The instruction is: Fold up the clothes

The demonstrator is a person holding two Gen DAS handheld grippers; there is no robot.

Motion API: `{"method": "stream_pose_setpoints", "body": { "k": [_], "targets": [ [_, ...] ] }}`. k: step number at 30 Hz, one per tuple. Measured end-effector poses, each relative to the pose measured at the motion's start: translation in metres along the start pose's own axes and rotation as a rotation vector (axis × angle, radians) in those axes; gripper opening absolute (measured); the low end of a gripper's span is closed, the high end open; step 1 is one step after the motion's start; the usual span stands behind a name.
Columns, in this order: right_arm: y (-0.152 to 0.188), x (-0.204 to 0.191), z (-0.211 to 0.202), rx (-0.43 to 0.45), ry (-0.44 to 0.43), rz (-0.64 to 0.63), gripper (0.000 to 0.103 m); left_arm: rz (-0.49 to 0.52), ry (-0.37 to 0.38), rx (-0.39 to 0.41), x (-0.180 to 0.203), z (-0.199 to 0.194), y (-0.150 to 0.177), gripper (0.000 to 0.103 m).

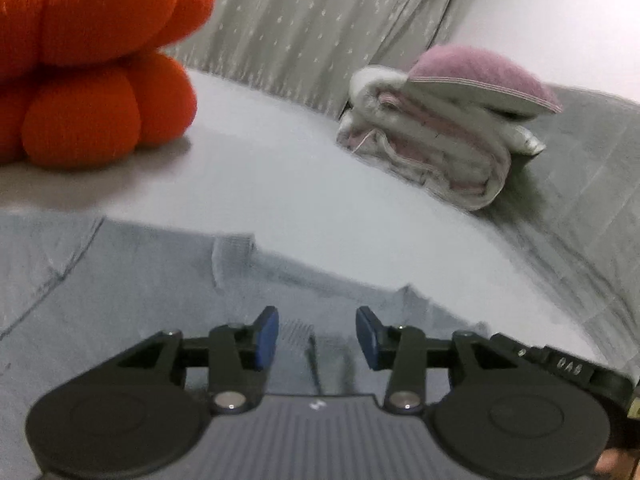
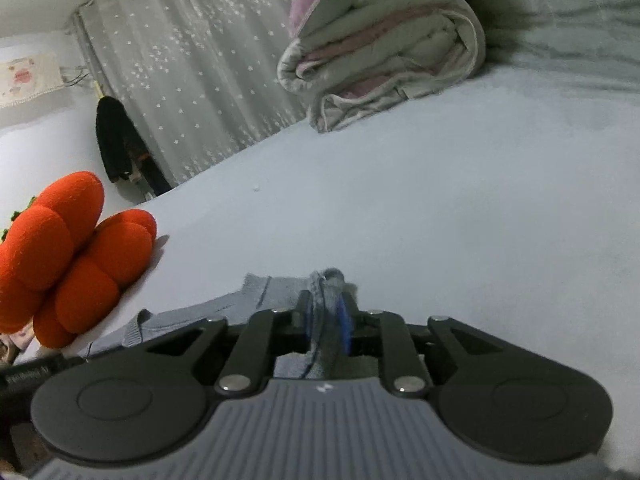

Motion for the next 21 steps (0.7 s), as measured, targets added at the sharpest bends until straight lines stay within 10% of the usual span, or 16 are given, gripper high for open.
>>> {"method": "stream_pose_setpoints", "body": {
  "k": [2,7,11,21],
  "targets": [
    [-0.002,-0.009,-0.006,0.027,0.005,-0.045,0.039,0.014,0.046,0.024,0.007,-0.005,-0.003,0.043],
    [0.002,-0.037,-0.009,0.039,-0.042,-0.152,0.039,0.169,0.181,-0.078,0.03,0.002,0.015,0.05],
    [0.02,-0.045,0.009,-0.026,-0.037,-0.219,0.039,0.274,0.188,-0.219,0.03,0.016,0.04,0.056],
    [0.014,-0.039,0.012,-0.085,-0.12,-0.19,0.054,0.286,0.255,-0.236,0.022,0.007,0.036,0.061]
  ]
}}
Point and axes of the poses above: each gripper's, at about its wrist camera, not at the fingertips, and z roughly the way its jaws point, x to its right, y to its underside, the point moved 9 cm from there along z, roughly the way its jaws point, and after that the axes turned 5 degrees about y, right-handed, at the moved point
